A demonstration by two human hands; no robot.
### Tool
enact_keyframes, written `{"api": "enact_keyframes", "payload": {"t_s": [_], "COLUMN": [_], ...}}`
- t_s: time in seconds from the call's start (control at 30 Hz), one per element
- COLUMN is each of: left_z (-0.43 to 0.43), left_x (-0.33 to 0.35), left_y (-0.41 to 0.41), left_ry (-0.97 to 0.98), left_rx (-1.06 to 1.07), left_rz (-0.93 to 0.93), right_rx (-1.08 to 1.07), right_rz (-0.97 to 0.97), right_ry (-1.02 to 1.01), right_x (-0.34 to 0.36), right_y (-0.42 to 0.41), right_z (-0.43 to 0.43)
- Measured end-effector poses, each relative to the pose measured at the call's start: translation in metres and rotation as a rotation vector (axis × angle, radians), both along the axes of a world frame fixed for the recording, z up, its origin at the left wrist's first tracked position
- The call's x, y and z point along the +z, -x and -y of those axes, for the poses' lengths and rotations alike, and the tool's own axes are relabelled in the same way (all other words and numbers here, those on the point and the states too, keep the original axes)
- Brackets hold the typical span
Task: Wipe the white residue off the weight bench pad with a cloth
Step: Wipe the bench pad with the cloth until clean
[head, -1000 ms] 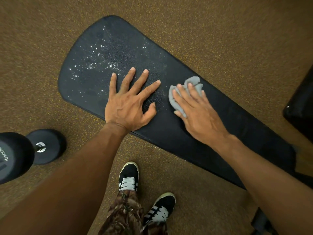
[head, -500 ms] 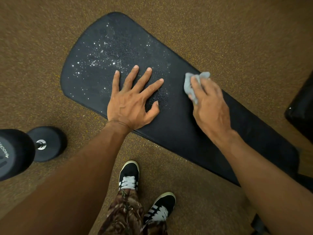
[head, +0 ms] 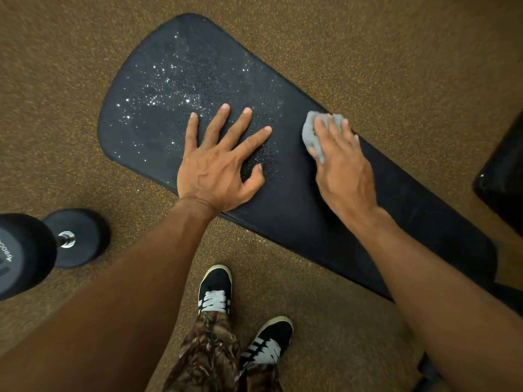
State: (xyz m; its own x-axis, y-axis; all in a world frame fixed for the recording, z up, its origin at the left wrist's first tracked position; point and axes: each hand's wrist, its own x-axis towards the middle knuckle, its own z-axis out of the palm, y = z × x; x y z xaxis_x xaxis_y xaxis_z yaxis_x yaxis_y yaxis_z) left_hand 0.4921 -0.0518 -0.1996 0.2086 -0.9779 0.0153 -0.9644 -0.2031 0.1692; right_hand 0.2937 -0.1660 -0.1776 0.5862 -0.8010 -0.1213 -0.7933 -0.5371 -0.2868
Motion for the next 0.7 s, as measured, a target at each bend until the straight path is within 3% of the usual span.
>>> {"api": "enact_keyframes", "payload": {"t_s": [0.1, 0.3, 0.53, 0.7], "left_z": [0.0, 0.0, 0.0, -0.001], "left_x": [0.0, 0.001, 0.0, 0.0], "left_y": [0.0, 0.0, 0.0, -0.003], "left_ry": [0.006, -0.003, -0.005, -0.006], "left_rx": [0.001, -0.003, -0.009, 0.006], "left_rz": [-0.007, -0.006, 0.01, -0.011], "right_rx": [-0.06, 0.264, -0.022, 0.247], "right_rz": [0.111, 0.038, 0.053, 0.024], "right_ry": [-0.017, 0.039, -0.006, 0.037], "right_x": [-0.004, -0.004, 0.0, -0.005], "right_y": [-0.035, 0.019, -0.034, -0.017], "right_z": [-0.012, -0.021, -0.007, -0.054]}}
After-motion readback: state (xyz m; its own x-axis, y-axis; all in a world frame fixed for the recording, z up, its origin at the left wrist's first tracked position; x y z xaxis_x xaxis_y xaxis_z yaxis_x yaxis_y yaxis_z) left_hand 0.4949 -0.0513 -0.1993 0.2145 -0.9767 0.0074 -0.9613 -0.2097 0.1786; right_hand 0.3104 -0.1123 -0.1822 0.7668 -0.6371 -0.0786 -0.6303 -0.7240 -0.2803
